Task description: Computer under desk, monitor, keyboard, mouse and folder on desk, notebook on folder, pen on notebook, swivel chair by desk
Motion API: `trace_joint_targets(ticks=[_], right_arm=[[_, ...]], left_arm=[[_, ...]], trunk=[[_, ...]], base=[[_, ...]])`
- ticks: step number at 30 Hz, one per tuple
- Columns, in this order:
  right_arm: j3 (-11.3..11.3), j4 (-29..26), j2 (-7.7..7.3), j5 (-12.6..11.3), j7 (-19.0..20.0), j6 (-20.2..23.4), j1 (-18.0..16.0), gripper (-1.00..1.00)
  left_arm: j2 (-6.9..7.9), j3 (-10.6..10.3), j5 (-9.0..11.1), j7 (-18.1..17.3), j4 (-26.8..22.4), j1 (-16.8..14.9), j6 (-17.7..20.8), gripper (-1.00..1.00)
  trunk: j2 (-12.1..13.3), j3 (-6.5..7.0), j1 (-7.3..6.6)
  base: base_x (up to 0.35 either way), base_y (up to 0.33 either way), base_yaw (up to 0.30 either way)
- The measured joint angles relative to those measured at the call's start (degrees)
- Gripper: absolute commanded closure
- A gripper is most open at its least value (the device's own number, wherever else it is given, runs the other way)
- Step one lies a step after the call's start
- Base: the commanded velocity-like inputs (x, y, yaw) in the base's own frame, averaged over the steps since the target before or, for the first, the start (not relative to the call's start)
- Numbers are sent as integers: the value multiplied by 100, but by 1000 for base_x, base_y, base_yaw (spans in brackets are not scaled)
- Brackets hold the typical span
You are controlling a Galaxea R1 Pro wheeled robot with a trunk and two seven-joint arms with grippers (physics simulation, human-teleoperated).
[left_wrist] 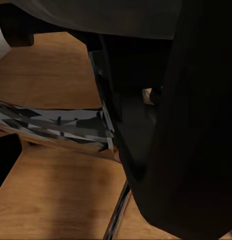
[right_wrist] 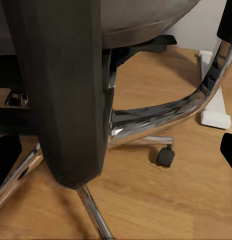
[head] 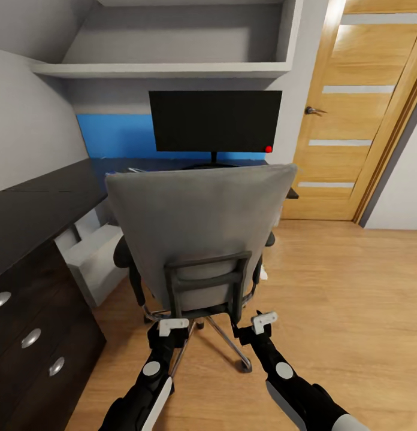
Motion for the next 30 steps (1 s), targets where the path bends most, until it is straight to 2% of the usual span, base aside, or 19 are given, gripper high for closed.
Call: trace_joint_targets(ticks=[19,30], right_arm=[[7,58,0,-5,8,-6,0,-100],[5,63,5,-28,4,-12,2,-100]], left_arm=[[0,-2,0,8,1,-3,3,-100],[70,-109,2,5,-12,-1,-5,-100]], trunk=[[0,0,0],[0,0,0]], base=[[333,0,0],[333,0,0]])
